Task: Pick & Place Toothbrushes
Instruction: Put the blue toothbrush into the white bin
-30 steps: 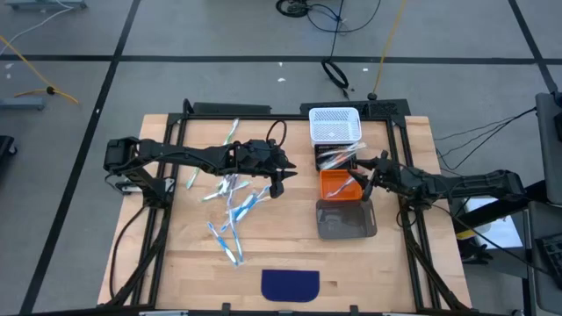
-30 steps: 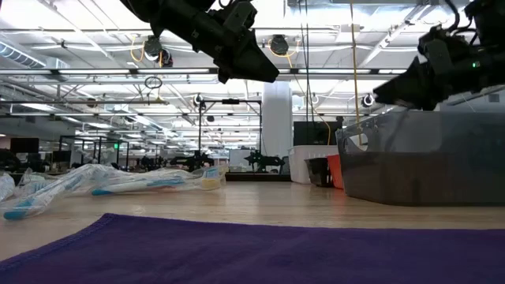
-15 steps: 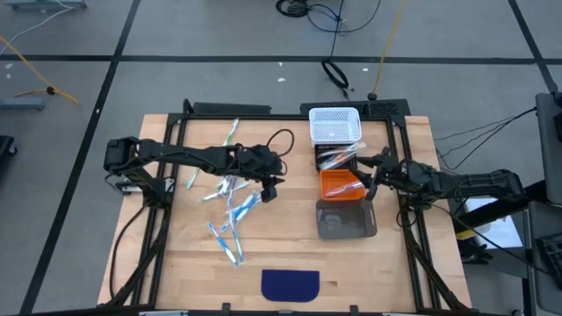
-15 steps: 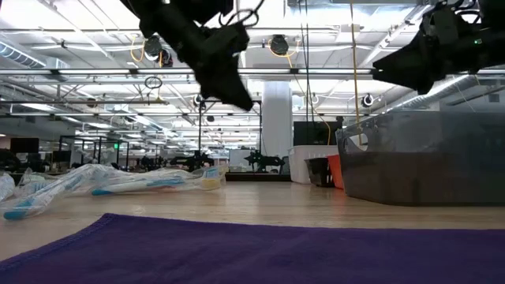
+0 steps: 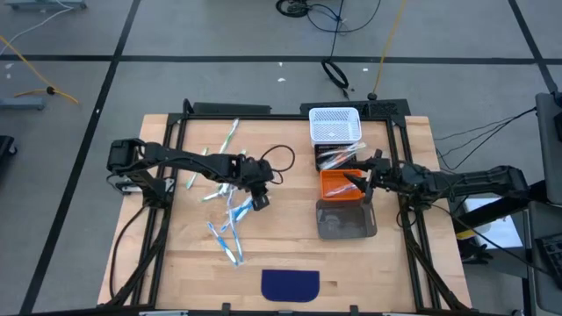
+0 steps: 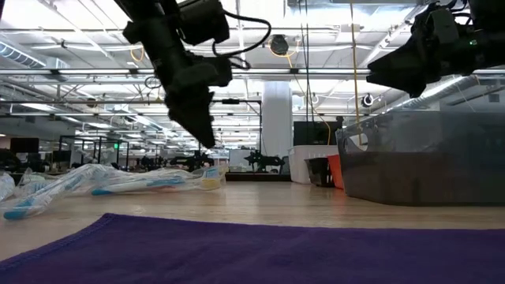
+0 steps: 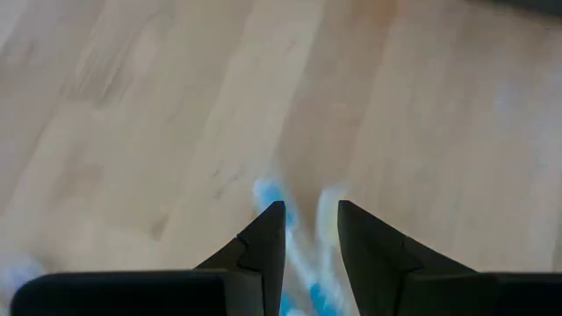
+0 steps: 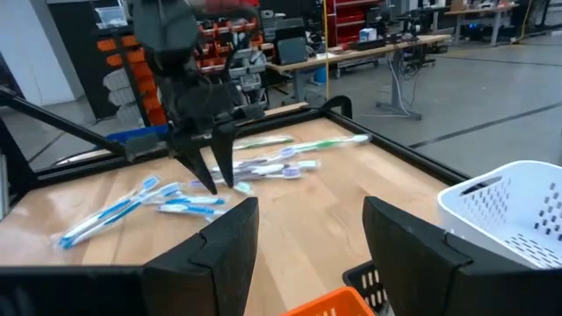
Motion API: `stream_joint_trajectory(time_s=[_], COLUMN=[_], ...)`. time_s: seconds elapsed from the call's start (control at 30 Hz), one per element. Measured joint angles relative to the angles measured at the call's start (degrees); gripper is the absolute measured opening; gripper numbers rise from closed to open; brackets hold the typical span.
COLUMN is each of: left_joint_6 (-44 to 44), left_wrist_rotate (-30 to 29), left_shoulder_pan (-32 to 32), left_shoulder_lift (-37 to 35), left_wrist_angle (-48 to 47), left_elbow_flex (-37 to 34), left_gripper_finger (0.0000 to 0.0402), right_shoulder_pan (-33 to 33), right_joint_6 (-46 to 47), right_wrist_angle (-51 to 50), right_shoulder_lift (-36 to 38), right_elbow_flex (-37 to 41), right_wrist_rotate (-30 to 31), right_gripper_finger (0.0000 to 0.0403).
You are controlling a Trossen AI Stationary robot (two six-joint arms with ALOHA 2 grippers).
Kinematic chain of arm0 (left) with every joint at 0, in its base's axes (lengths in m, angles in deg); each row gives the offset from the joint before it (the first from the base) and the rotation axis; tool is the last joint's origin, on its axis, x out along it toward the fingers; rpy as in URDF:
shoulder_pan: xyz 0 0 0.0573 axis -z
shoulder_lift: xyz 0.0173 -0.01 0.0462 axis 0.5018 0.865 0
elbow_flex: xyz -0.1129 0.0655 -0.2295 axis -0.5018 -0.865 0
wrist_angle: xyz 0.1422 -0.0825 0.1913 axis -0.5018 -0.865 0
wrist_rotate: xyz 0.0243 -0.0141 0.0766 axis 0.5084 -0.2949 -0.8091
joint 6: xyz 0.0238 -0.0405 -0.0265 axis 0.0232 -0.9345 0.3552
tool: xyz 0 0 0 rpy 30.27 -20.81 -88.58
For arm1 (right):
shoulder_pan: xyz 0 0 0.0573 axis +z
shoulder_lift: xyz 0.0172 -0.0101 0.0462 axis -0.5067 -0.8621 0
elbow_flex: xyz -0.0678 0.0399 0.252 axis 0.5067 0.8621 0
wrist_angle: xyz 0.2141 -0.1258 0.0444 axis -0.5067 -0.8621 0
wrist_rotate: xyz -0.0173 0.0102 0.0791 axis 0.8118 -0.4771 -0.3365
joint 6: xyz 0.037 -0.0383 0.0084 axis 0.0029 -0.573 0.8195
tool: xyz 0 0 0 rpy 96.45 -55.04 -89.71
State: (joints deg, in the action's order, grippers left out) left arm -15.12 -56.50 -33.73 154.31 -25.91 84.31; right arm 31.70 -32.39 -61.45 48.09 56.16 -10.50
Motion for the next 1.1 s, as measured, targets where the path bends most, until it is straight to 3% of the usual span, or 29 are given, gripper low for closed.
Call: stream_joint_trajectory(time_s=[0.23,0.67,0.77,0.9,1.1], left_joint_6=[-3.2,-3.6,-3.6,-3.2,-2.0], left_wrist_rotate=[-3.6,-4.0,-4.2,-5.2,-6.0], left_shoulder_pan=[0.8,1.2,1.2,1.2,1.2], left_shoulder_lift=[2.5,9.8,9.7,9.1,9.1], left_wrist_angle=[0.2,1.8,1.9,1.6,1.2], left_elbow_flex=[-0.1,-0.1,-0.1,0.2,2.0], left_gripper_finger=[0.0108,0.0107,0.0083,0.0012,0.0002], right_shoulder_pan=[0.0,0.0,0.0,0.0,0.0], right_joint_6=[0.4,0.5,0.4,0.4,0.4], right_wrist_angle=[0.4,2.2,2.3,2.3,2.3], right_shoulder_lift=[-0.9,-1.9,-2.0,-2.1,-2.2], right_elbow_flex=[0.0,0.0,0.0,0.0,0.0], right_wrist_rotate=[0.1,0.1,0.1,0.2,-0.4], right_gripper_finger=[0.0199,0.0198,0.0198,0.0194,0.0188])
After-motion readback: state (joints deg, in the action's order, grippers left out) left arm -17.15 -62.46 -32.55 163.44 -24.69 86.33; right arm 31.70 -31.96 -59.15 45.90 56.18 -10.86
